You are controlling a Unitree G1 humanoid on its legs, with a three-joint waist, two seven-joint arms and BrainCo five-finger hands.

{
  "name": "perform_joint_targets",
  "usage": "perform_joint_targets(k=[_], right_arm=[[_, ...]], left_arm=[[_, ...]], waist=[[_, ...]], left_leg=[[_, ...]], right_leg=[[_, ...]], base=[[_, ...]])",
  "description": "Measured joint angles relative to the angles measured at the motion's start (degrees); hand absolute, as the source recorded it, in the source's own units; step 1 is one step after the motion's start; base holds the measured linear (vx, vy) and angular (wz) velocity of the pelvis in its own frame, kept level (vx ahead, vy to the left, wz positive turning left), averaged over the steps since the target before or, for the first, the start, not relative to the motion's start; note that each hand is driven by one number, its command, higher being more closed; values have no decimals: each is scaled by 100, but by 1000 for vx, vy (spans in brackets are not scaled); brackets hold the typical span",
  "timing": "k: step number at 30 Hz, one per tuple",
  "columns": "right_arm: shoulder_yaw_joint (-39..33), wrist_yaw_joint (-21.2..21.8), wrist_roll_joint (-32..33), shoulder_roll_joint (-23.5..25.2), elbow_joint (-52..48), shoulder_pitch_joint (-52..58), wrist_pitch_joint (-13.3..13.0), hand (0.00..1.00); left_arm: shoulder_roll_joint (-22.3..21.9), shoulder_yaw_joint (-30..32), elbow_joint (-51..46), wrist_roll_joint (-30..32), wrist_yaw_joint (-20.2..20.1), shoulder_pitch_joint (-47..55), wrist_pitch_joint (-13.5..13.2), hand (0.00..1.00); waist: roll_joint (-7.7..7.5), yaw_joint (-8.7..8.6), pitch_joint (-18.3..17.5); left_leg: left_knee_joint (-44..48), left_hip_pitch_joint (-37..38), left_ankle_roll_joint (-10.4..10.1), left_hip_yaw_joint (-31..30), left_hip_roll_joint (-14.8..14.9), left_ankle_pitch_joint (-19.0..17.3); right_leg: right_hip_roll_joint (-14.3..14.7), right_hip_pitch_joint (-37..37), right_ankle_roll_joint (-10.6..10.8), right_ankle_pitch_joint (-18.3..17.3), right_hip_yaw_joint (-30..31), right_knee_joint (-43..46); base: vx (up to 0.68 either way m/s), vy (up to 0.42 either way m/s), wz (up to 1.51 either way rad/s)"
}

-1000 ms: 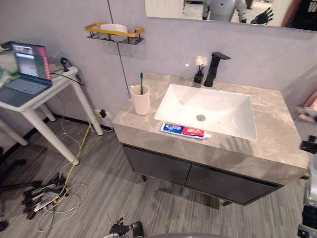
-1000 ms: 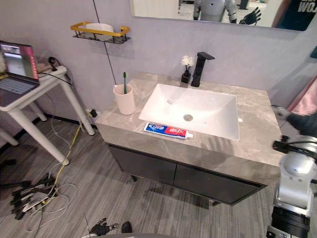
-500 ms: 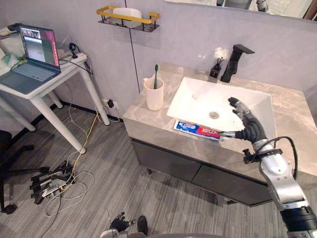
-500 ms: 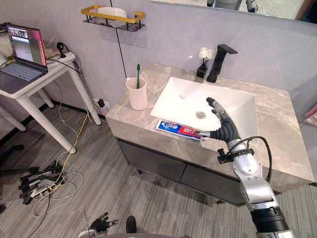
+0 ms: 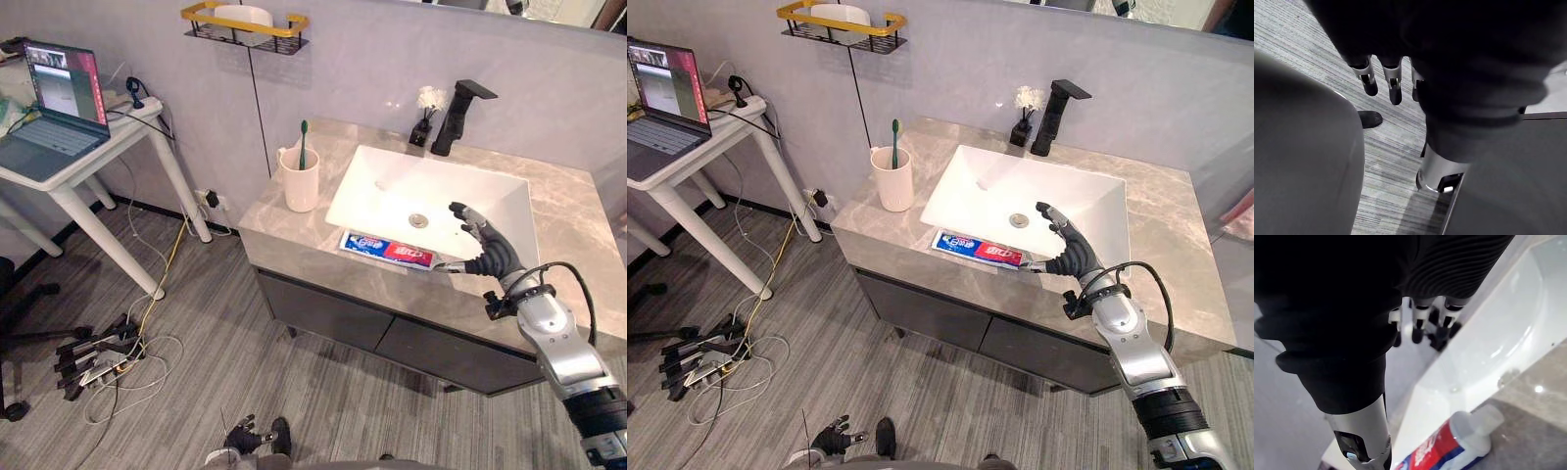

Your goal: Organize washtable

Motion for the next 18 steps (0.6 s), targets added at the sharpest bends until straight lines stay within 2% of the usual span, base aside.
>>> perform_joint_targets(k=[3,4,8,13,16,18], right_arm=[[0,-1,1,-178,69,-77,10,0],[10,4,1,-222,70,-72,15,0],[14,6,5,-278,51,-72,9,0],[213,12,16,-298,52,-73,8,0],[233,20,18,-299,90,-82,8,0],[246,22,23,-299,326,-267,10,0]], left_arm=[[12,-3,21,-4,-95,-62,6,0],[-12,-5,21,-7,-99,-54,11,0],[-25,-5,14,-8,-113,-51,10,0],[31,-5,4,-13,-115,-71,8,0],[70,-1,-69,-102,-113,-108,-2,0],[107,-1,-143,-102,-113,-106,-2,0]], waist=[[-93,12,73],[-50,7,69],[-45,9,51],[-175,42,41],[-224,159,69],[-297,175,108]], left_leg=[[0,-94,-47,-2,-120,35],[1,-104,-50,-19,-102,38],[3,-176,-48,-18,-71,40],[3,-197,26,-16,-172,223],[5,-212,58,-22,-253,244],[4,-203,58,-32,-298,245]], right_leg=[[-85,-91,4,-451,11,10],[-58,-144,0,-470,39,34],[-17,-170,10,-474,161,-90],[-125,-161,87,-421,221,-92],[-196,-154,76,-339,212,-99],[-201,-122,85,-330,165,-99]], base=[[-110,-22,3],[-129,-22,6],[-19,1,-7],[72,16,1],[120,32,2],[68,15,8]])
